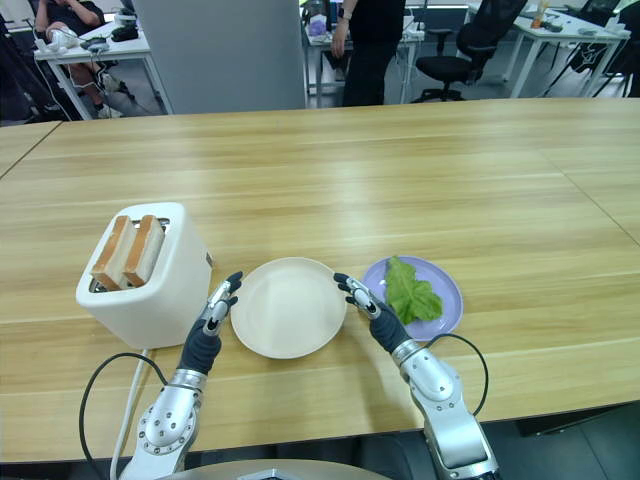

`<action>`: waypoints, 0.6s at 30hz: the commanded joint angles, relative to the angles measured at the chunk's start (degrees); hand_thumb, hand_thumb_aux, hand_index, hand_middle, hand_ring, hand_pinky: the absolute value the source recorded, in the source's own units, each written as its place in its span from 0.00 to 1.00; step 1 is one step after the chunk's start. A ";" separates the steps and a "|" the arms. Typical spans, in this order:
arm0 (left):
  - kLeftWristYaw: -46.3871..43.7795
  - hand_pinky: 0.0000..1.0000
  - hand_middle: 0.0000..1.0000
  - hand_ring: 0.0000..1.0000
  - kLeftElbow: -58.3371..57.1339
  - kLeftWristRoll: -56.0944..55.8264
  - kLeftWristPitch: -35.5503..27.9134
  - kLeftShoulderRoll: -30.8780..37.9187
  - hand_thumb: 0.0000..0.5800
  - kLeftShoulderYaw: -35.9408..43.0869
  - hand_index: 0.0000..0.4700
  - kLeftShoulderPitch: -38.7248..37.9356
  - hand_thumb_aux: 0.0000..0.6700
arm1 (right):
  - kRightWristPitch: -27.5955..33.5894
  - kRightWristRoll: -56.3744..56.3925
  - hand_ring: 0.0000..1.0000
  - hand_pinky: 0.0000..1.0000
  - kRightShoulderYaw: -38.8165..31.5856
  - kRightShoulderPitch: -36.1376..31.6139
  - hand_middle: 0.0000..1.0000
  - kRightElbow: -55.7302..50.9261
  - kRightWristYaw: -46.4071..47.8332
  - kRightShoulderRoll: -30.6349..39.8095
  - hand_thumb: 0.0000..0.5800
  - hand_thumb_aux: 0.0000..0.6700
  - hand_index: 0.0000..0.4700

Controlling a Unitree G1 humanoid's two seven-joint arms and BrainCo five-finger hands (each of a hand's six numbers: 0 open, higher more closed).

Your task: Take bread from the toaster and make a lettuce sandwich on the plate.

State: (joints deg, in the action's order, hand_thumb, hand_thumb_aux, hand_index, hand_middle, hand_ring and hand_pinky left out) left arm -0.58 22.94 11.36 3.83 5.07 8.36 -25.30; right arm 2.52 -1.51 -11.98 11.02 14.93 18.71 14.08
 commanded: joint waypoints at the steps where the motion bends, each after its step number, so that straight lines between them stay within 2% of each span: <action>1: 0.00 0.00 0.00 0.00 2.74 0.65 -2.05 0.01 0.00 -0.21 0.00 -0.60 0.00 | 1.69 -0.34 0.00 0.00 -0.21 -0.64 0.00 0.58 0.22 0.14 0.00 0.00 0.00; 5: 0.19 0.00 0.00 0.00 7.32 0.41 -3.75 -0.17 0.00 -1.04 0.00 -1.95 0.00 | 2.56 -0.19 0.00 0.00 -0.33 -0.84 0.00 1.61 0.70 0.39 0.00 0.00 0.00; 10: -1.20 0.00 0.00 0.00 4.44 -0.50 -3.01 1.05 0.00 -1.45 0.00 -0.12 0.00 | 0.58 -1.33 0.00 0.00 -0.12 2.18 0.00 0.77 -1.77 -0.50 0.00 0.00 0.00; 18: -1.65 0.00 0.00 0.00 15.02 2.82 -8.79 2.98 0.00 -5.13 0.00 -0.25 0.00 | 0.94 -1.30 0.00 0.00 -0.19 2.14 0.00 1.34 -1.69 -0.55 0.00 0.00 0.00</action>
State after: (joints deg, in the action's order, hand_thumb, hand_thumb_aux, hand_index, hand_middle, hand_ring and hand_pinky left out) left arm -1.64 35.35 12.77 -2.67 7.38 4.29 -24.91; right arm 3.24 -2.10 -11.76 12.77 16.07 17.28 13.56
